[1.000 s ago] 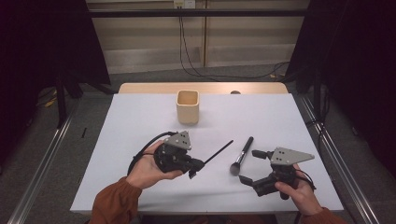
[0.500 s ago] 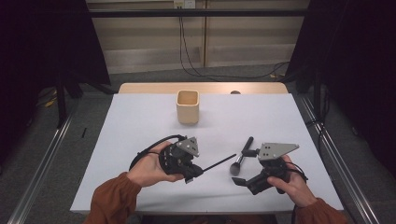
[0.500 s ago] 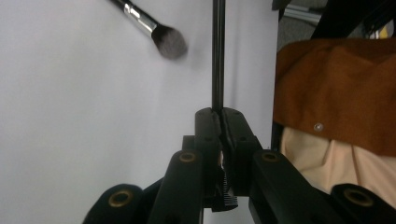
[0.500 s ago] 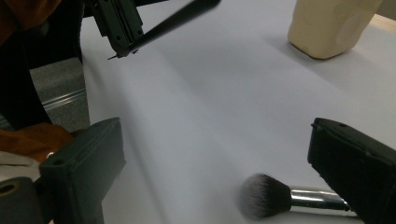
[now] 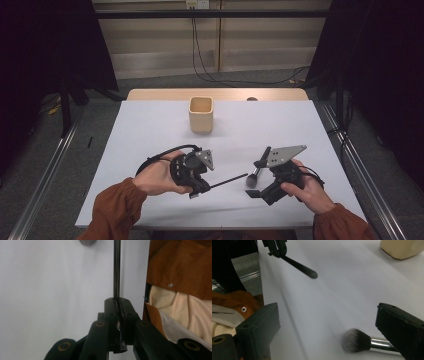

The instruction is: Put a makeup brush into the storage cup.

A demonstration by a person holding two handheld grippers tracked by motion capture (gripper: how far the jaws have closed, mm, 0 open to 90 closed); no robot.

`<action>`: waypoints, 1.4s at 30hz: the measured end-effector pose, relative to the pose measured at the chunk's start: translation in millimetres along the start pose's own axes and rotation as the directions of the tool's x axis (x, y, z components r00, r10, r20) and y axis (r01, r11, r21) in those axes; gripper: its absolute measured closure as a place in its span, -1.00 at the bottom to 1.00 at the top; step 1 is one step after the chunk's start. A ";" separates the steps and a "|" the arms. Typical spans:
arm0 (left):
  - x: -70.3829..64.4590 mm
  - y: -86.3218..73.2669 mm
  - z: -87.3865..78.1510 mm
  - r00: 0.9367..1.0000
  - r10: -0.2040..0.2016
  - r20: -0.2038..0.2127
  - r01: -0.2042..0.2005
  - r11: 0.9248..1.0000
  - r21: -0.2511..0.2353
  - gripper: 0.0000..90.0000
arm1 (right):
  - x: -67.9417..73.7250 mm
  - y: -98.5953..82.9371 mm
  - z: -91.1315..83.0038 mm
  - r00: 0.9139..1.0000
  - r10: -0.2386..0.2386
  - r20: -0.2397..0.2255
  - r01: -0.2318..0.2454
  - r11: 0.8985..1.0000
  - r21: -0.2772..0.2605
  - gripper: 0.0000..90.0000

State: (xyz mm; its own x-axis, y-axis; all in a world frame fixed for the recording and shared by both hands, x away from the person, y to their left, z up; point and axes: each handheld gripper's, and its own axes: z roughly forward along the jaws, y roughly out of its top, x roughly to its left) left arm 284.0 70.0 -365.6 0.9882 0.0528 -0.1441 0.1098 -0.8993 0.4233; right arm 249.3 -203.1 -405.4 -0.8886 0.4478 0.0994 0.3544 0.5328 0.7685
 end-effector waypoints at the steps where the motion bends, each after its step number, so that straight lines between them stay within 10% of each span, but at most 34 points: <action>1: -0.1 0.4 -0.1 1.000 -0.004 0.003 0.004 1.000 0.003 0.91 | -0.2 1.2 0.8 1.000 -0.004 -0.007 0.004 1.000 0.010 -0.90; 21: 5.7 9.0 10.5 0.999 -0.007 0.037 0.002 0.992 0.122 0.91 | -12.1 32.4 21.3 0.985 -0.011 -0.171 0.056 0.964 0.259 -0.92; 26: 6.2 9.9 11.9 0.999 0.004 0.033 -0.008 0.991 0.130 0.91 | -14.4 39.9 23.0 0.980 -0.008 -0.197 0.075 0.941 0.331 -0.93; 34: 9.0 10.4 13.9 1.000 0.005 0.026 -0.009 0.989 0.149 0.91 | -10.6 47.7 32.6 0.972 -0.050 -0.230 0.155 0.872 0.465 -0.89; 42: 9.6 12.0 17.7 1.000 0.013 0.018 -0.016 0.986 0.168 0.91 | -7.5 50.8 43.7 0.969 -0.064 -0.237 0.179 0.845 0.503 -0.66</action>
State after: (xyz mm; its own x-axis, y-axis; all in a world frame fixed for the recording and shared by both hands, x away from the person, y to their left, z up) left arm 292.9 52.1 -377.7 0.9874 0.0330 -0.1545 0.0743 -0.9601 0.2697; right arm 286.7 -148.0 -394.8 -0.9531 0.2296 0.1973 0.2872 0.8919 0.3494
